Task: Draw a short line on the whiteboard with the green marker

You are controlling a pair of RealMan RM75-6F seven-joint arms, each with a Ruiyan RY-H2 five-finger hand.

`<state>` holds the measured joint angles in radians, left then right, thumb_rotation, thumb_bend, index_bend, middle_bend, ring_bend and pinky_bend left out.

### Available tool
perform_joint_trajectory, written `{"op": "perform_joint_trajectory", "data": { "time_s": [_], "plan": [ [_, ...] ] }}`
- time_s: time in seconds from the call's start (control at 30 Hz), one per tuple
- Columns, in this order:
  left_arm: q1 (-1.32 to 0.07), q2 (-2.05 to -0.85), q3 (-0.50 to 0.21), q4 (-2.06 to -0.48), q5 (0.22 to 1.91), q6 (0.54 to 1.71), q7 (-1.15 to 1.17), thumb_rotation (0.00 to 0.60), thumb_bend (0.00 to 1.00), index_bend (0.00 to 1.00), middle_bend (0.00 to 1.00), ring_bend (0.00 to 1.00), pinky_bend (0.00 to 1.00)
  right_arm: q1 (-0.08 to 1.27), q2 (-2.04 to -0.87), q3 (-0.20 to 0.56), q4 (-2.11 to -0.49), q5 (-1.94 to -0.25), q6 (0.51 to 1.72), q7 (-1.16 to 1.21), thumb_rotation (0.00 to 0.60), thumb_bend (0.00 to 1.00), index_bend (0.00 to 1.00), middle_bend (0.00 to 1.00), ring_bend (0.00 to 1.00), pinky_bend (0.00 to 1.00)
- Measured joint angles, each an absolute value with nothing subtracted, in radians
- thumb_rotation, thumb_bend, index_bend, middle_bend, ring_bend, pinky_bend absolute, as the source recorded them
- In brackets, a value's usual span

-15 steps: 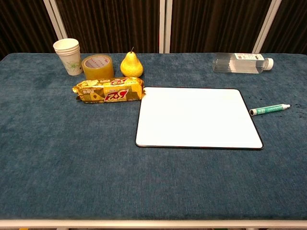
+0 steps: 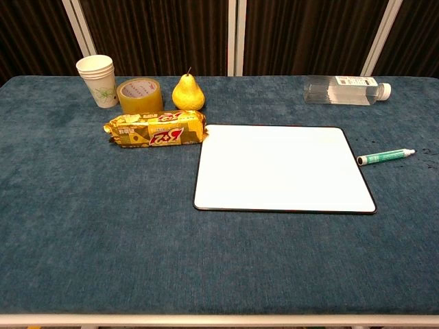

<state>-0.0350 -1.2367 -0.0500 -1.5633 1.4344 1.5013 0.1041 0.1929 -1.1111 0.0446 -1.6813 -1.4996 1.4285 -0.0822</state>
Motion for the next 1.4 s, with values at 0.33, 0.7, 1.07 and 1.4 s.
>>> {"op": "perform_joint_trajectory", "data": {
  "time_s": [0.33,0.7,1.07,1.4],
  "plan": [
    [-0.030,-1.237,-0.045,-1.561,1.427,1.499,0.091,0.600,0.00,0.25,0.21,0.09,0.07,0.380,-1.306,0.100,-1.413,-1.389,1.127,-0.197,0.600,0.15,0.37,0.34,0.13,0.07],
    [-0.021,-1.227,-0.042,-1.574,1.418,1.498,0.081,0.600,0.00,0.25,0.21,0.09,0.07,0.567,-1.584,0.114,-1.013,-1.376,0.928,-0.248,0.600,0.20,0.42,0.41,0.17,0.09],
    [-0.017,-1.225,-0.041,-1.572,1.419,1.502,0.072,0.600,0.00,0.25,0.21,0.09,0.07,0.604,-1.660,0.088,-0.915,-1.392,0.894,-0.211,0.600,0.23,0.49,0.45,0.21,0.09],
    [-0.015,-1.231,-0.043,-1.564,1.420,1.506,0.068,0.600,0.00,0.25,0.21,0.09,0.07,0.611,-1.666,0.085,-0.917,-1.396,0.904,-0.209,0.600,0.40,0.65,0.57,0.31,0.13]
  ]
}}
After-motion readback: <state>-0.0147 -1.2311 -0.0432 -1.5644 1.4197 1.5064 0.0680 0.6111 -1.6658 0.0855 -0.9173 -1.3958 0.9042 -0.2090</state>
